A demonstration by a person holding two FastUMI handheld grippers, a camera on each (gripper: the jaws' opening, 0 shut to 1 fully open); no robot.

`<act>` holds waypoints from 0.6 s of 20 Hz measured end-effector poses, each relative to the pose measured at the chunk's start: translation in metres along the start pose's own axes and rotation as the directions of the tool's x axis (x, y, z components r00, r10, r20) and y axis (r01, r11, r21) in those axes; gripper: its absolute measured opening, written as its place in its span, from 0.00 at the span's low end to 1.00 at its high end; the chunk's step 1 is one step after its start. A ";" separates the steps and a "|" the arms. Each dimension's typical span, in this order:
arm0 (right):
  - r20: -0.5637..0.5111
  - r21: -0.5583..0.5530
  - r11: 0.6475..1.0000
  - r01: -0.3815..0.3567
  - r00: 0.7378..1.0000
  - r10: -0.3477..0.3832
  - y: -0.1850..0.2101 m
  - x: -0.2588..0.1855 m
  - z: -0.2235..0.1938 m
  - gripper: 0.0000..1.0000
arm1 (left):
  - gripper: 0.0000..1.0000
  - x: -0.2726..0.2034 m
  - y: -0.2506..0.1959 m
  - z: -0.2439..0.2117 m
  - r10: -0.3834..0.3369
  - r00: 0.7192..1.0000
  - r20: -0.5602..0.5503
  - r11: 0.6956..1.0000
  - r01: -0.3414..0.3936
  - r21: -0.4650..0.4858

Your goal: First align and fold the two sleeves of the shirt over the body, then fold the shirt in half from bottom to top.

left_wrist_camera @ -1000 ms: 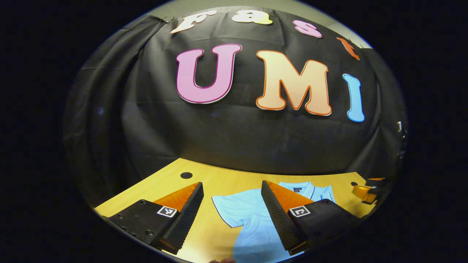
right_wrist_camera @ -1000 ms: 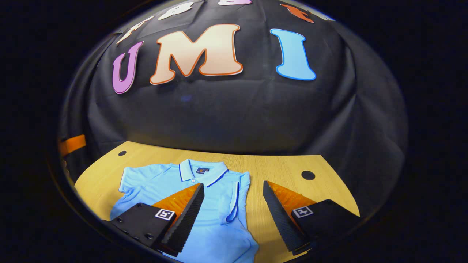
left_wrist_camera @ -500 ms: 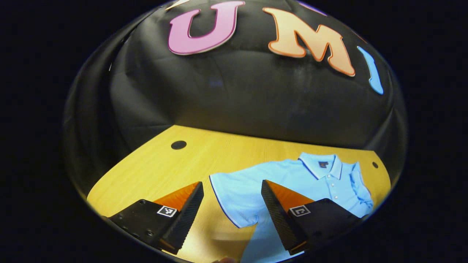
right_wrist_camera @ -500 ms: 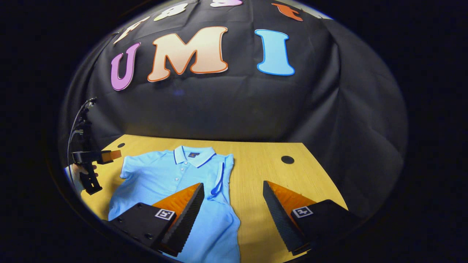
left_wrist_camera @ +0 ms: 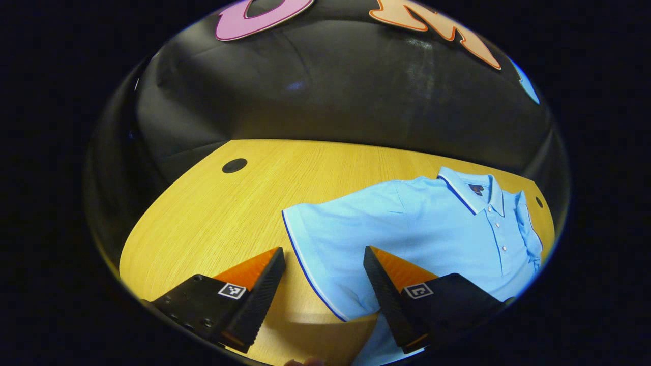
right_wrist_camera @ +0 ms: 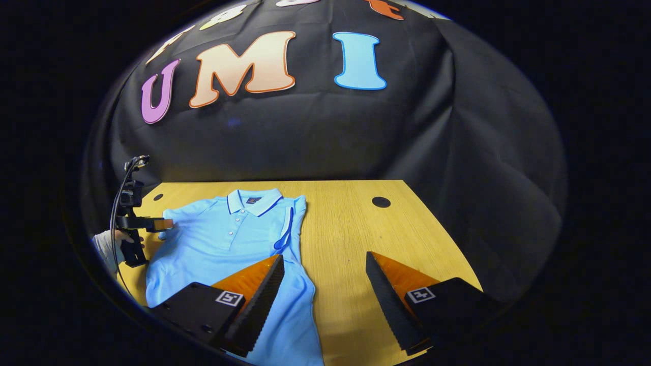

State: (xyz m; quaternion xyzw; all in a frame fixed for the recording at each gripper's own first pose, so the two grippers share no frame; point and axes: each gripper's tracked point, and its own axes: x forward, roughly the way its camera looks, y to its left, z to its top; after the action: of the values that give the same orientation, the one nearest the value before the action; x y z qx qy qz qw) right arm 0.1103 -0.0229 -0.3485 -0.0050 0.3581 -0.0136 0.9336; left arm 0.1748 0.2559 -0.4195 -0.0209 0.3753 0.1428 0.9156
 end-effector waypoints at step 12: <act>-0.010 0.012 0.999 -0.030 0.999 0.030 0.007 0.001 -0.014 1.00 | 0.00 -0.004 -0.029 0.007 -0.059 0.998 0.018 0.996 0.060 -0.058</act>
State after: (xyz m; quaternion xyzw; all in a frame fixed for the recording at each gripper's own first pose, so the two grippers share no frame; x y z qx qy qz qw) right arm 0.1017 -0.0159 -0.3598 0.0059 0.3629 -0.0017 0.9318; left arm 0.1852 0.2278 -0.4140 -0.0578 0.3628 0.1266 0.9214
